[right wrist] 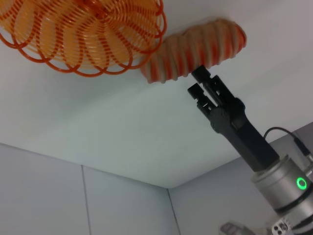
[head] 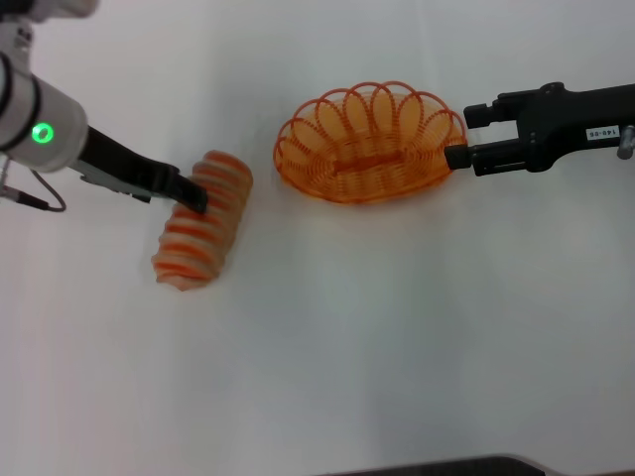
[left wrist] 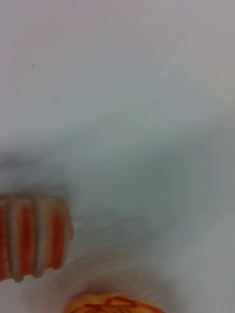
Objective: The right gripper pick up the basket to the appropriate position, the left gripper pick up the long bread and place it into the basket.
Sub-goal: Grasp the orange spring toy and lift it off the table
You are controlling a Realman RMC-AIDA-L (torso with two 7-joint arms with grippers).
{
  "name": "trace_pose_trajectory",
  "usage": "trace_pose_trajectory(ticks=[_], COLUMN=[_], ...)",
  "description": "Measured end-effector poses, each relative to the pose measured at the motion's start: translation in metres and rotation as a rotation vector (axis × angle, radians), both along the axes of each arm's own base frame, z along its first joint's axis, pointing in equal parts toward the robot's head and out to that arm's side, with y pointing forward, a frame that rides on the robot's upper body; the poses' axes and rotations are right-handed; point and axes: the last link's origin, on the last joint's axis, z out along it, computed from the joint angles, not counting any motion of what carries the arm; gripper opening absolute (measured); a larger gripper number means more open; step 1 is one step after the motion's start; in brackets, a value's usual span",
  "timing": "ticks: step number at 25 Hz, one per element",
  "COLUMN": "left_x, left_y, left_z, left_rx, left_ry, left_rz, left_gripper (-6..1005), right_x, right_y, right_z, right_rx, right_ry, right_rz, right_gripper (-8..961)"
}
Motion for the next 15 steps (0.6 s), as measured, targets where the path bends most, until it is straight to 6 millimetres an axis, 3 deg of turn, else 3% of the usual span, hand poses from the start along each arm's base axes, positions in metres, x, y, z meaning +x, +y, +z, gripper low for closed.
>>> trace_pose_trajectory(ticks=[15], left_x=[0.002], left_y=[-0.004], left_z=[-0.014], left_rx=[-0.040], left_ry=[0.026], left_rz=[-0.009], left_gripper=[767], right_x=[0.002], right_y=[0.003], right_z=[0.002], right_rx=[0.030], right_ry=[-0.003], right_rz=[-0.003], right_gripper=[768])
